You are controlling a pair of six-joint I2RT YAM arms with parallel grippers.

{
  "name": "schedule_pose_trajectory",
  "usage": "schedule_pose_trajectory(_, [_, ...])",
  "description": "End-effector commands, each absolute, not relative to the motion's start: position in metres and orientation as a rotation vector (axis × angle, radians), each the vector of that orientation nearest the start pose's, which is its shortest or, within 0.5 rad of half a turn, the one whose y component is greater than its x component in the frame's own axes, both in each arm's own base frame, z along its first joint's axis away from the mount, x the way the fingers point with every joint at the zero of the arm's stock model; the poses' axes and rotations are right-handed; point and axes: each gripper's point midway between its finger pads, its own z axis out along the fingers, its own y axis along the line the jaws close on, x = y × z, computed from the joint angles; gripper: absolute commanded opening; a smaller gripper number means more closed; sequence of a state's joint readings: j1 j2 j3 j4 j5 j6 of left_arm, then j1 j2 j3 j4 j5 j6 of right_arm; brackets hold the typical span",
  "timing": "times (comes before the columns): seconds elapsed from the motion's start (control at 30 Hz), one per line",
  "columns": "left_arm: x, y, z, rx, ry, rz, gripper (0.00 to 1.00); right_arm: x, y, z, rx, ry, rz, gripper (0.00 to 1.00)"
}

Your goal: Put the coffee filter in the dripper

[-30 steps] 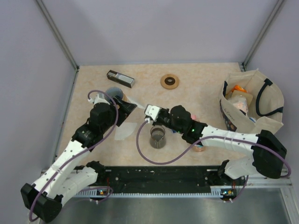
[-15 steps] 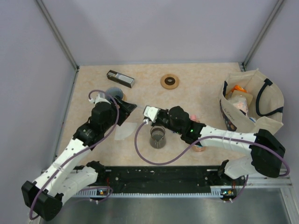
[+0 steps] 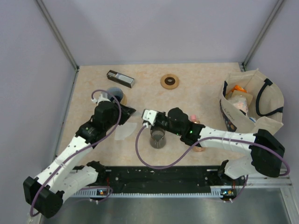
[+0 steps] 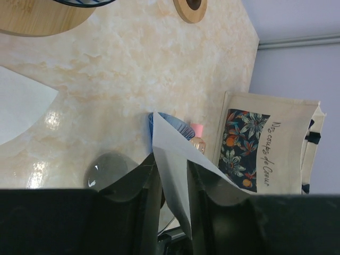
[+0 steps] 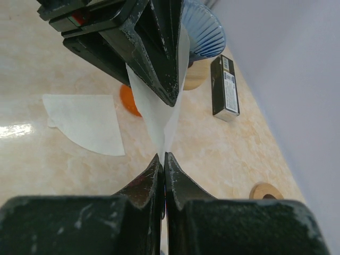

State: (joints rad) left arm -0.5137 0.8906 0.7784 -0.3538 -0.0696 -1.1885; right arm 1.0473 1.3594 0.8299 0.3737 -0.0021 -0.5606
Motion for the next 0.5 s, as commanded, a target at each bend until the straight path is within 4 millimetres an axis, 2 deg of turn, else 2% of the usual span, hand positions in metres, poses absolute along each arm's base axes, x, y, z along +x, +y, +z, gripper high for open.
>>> schedule_pose_trajectory(0.0, [0.271,-0.178,0.245,-0.771,1.998,-0.957,0.24,0.22,0.393,0.222,-1.258,1.206,0.523,0.04])
schedule_pose_trajectory(0.07, [0.269,-0.171,0.239,-0.785,2.017,-0.909,0.16,0.214,0.397,0.218,-1.248,1.234,0.583,0.16])
schedule_pose_trajectory(0.1, [0.265,-0.168,0.235,-0.787,2.035,-0.882,0.14,0.212,0.398,0.218,-1.247,1.244,0.606,0.33])
schedule_pose_trajectory(0.13, [0.263,-0.164,0.234,-0.784,2.043,-0.856,0.13,0.21,0.398,0.219,-1.239,1.258,0.626,0.46])
schedule_pose_trajectory(0.2, [0.257,-0.156,0.227,-0.787,2.078,-0.787,0.09,0.208,0.396,0.223,-1.21,1.292,0.658,0.61])
schedule_pose_trajectory(0.3, [0.251,-0.147,0.217,-0.793,2.125,-0.712,0.05,0.209,0.394,0.237,-1.11,1.373,0.708,0.74])
schedule_pose_trajectory(0.47, [0.245,-0.148,0.207,-0.772,2.199,-0.67,0.03,0.203,0.405,0.254,-1.0,1.48,0.859,0.79])
